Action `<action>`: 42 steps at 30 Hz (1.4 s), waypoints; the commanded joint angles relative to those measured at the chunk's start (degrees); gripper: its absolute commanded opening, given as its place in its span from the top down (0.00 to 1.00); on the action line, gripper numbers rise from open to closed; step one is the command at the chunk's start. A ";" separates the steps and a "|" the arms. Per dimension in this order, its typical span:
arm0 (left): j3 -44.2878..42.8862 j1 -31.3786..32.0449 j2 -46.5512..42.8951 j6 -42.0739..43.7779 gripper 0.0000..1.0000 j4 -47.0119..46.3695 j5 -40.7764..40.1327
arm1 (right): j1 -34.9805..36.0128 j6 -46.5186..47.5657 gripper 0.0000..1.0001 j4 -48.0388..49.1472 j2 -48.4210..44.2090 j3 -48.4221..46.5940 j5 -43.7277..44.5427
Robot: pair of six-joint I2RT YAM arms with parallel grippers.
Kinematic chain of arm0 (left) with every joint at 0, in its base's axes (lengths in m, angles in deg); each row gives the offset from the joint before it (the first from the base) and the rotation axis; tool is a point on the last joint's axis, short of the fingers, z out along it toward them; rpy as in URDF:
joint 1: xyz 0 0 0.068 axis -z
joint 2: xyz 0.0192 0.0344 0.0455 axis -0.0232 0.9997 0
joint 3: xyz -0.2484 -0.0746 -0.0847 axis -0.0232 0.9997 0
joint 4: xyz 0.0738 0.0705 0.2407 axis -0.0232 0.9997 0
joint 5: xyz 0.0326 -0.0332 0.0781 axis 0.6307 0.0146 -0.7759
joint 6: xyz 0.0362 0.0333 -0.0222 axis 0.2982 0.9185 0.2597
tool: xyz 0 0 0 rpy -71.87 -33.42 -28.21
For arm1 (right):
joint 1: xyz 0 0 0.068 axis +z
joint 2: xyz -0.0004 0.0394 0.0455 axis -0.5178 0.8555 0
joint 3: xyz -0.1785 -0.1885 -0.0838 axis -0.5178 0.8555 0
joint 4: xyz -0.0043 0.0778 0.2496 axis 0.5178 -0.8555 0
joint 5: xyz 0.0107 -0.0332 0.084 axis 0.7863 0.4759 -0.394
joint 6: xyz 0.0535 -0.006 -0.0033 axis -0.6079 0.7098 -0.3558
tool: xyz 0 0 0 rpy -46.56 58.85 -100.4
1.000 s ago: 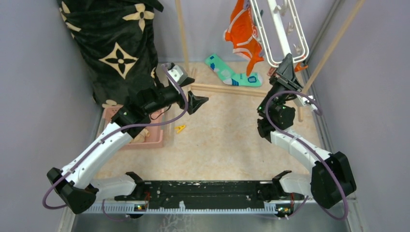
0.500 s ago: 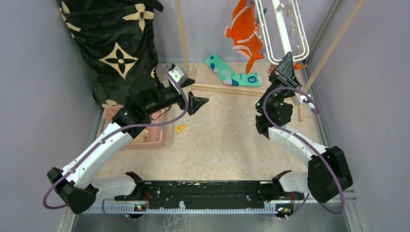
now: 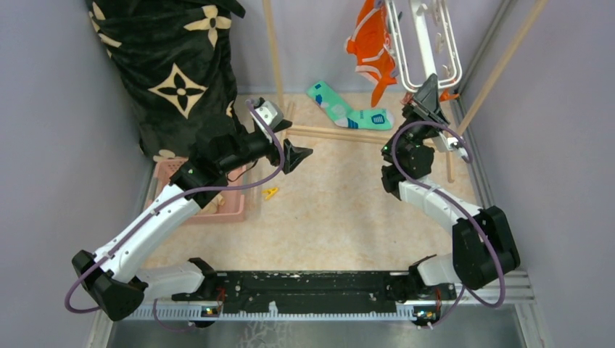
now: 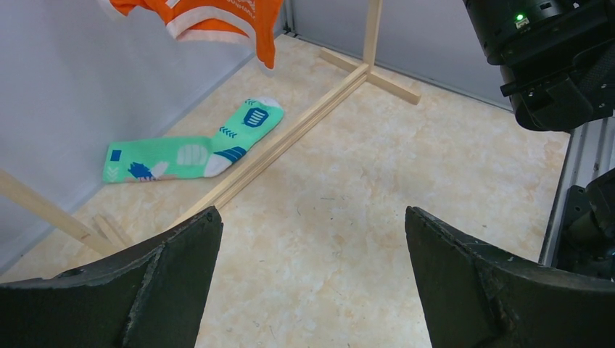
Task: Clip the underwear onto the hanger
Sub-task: Place the hanger at the clothesline.
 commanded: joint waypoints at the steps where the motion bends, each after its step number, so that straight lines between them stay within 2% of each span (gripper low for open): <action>1: -0.46 0.20 -1.16 0.81 0.00 -1.06 -0.62 | -1.04 -5.87 1.00 10.30 -0.20 -5.30 -3.74; 30: -0.06 0.20 -2.09 2.54 0.00 1.66 -1.17 | -3.80 -6.30 1.00 14.21 9.40 -8.91 -3.74; 33: 0.17 0.20 -2.55 2.54 0.00 1.69 -0.93 | -4.50 -6.61 1.00 17.45 12.44 -10.25 -4.21; 42: 1.39 0.20 -4.09 2.76 0.00 2.12 -1.43 | -5.52 -9.42 1.00 17.60 17.10 -14.75 -6.38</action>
